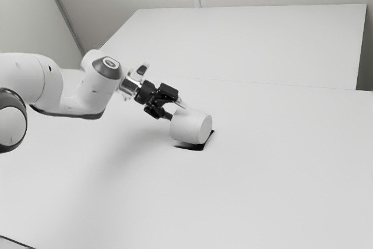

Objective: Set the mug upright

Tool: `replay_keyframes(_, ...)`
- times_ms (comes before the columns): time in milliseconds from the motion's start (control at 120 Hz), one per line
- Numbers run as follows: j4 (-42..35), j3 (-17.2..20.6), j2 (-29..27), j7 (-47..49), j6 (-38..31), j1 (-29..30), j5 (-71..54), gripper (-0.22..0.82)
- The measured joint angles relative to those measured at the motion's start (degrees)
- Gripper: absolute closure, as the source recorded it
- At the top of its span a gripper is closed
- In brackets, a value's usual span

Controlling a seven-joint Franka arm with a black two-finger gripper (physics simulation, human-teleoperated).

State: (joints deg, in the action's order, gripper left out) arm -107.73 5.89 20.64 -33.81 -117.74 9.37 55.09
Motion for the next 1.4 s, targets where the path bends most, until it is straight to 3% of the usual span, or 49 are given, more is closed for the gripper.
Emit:
replay_keyframes(267,-2.47,0.20,0.55,-8.17,0.99,-0.18,11.02,0.03)
replay_keyframes(358,-2.50,0.34,0.59,-10.37,1.77,-0.44,13.02,0.16)
replay_keyframes(533,-2.44,0.44,0.42,-13.75,2.49,-0.54,14.40,0.53)
replay_keyframes(717,-2.37,0.44,0.11,-16.44,2.31,-0.58,13.85,0.70)
replay_keyframes(875,-2.44,0.57,-0.94,-18.11,1.98,-0.72,13.32,0.76)
replay_keyframes(1067,-2.47,0.62,-6.26,-19.27,1.68,-1.34,10.13,0.78)
replay_keyframes(1400,-2.40,-0.08,-17.45,-12.90,3.09,-3.97,-18.74,0.79)
